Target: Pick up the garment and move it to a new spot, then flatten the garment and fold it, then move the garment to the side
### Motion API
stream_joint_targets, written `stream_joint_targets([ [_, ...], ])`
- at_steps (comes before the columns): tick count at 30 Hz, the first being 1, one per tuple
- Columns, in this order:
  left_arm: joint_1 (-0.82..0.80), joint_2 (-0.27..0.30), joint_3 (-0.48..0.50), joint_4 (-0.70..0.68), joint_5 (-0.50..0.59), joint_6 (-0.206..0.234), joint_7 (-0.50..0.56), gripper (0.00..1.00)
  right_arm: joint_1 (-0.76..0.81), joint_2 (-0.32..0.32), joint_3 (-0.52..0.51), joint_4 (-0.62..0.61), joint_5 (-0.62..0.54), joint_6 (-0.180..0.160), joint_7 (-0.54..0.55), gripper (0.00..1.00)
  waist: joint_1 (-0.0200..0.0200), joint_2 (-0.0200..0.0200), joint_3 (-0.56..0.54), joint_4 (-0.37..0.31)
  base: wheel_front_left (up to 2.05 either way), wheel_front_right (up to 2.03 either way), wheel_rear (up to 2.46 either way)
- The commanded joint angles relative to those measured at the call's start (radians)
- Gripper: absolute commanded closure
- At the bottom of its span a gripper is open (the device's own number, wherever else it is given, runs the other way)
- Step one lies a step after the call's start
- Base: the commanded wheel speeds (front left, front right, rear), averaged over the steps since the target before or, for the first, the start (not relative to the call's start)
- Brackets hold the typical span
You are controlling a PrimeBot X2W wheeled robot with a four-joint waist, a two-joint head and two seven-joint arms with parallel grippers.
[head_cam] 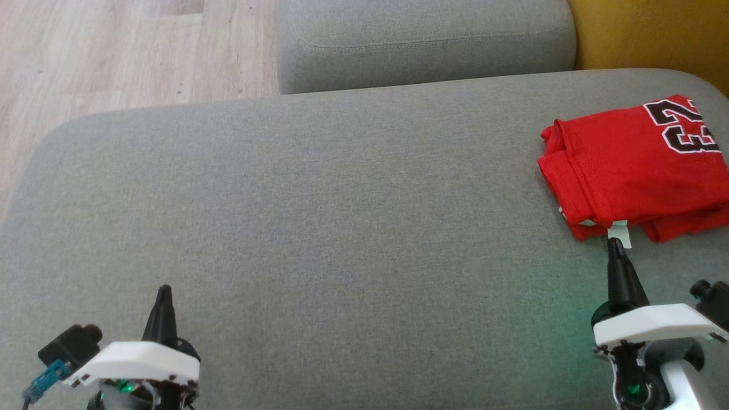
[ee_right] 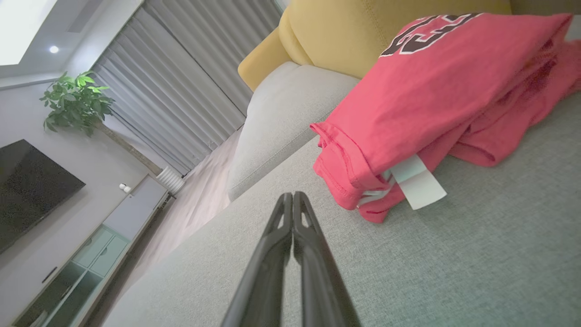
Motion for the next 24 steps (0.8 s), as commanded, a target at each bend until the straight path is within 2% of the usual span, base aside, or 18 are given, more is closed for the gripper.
stream_joint_targets([
  [1,-0.063,0.004,0.02,-0.036,-0.036,-0.008,0.006,1.0,-0.043,-0.002,-0.008,-0.041,0.034,0.0,0.009,1.0,0.0,0.0,0.0,0.0,0.0,0.0,0.0],
  [24,-0.074,0.004,0.045,-0.059,-0.291,-0.027,0.072,1.0,-0.041,0.025,-0.054,-0.065,0.268,0.0,0.074,1.0,0.0,0.0,0.005,0.0,0.0,0.0,0.0],
])
